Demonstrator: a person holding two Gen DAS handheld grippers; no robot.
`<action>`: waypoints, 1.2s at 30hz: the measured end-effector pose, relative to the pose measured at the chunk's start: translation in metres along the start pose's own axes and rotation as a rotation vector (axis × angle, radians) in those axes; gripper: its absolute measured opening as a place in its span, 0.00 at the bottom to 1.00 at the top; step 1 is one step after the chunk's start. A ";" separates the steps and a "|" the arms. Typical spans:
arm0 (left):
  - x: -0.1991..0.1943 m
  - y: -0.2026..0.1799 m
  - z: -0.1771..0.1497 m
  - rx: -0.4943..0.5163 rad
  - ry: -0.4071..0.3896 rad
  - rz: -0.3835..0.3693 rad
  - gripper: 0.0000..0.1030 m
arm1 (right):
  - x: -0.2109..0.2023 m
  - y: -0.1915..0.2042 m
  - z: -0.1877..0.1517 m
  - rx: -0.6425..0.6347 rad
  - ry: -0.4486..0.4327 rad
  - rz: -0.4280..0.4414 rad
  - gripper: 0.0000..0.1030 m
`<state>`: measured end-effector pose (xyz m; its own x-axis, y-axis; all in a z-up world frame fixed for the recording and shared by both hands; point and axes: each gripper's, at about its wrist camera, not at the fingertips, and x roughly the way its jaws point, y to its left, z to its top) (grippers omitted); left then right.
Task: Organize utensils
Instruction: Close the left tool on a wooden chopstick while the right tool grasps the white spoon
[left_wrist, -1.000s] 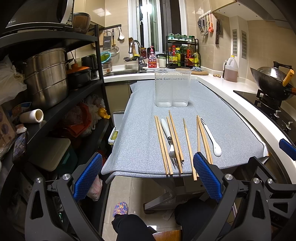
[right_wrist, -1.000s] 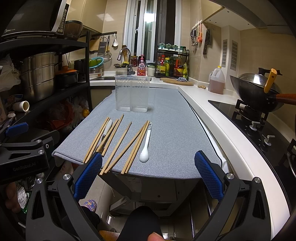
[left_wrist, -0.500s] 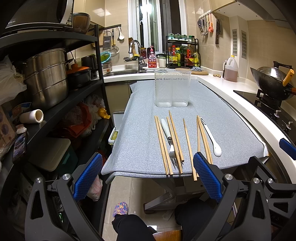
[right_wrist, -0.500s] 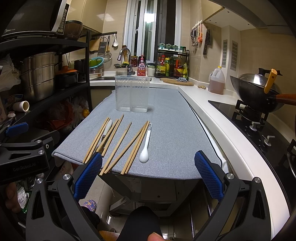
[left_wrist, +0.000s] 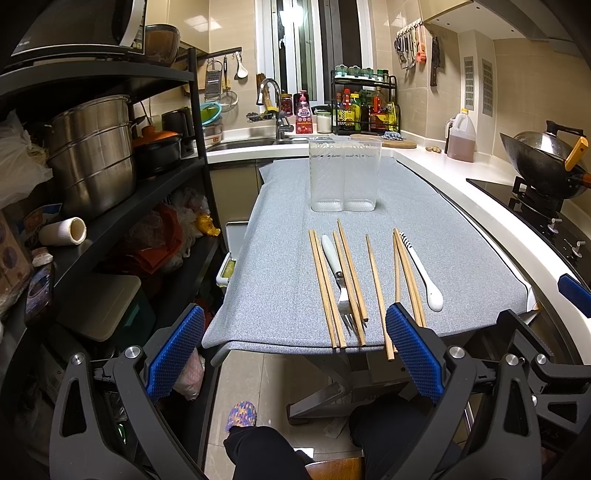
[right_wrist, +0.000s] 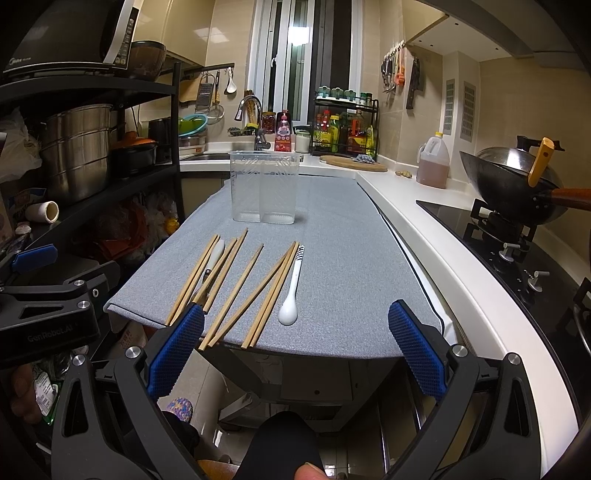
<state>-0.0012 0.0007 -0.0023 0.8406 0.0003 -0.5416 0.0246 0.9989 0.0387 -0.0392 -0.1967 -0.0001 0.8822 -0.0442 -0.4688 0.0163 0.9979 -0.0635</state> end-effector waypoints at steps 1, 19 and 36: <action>0.000 0.001 0.000 -0.001 0.003 -0.001 0.93 | 0.000 0.000 0.000 0.001 0.000 -0.001 0.95; 0.063 0.014 -0.027 -0.023 0.095 -0.073 0.82 | 0.084 -0.038 -0.012 0.132 0.132 -0.027 0.95; 0.101 0.001 -0.046 0.018 0.125 -0.092 0.68 | 0.129 -0.034 -0.024 0.141 0.190 0.007 0.95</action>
<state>0.0591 0.0035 -0.0953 0.7605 -0.0840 -0.6439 0.1087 0.9941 -0.0013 0.0628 -0.2375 -0.0799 0.7785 -0.0321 -0.6268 0.0877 0.9945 0.0580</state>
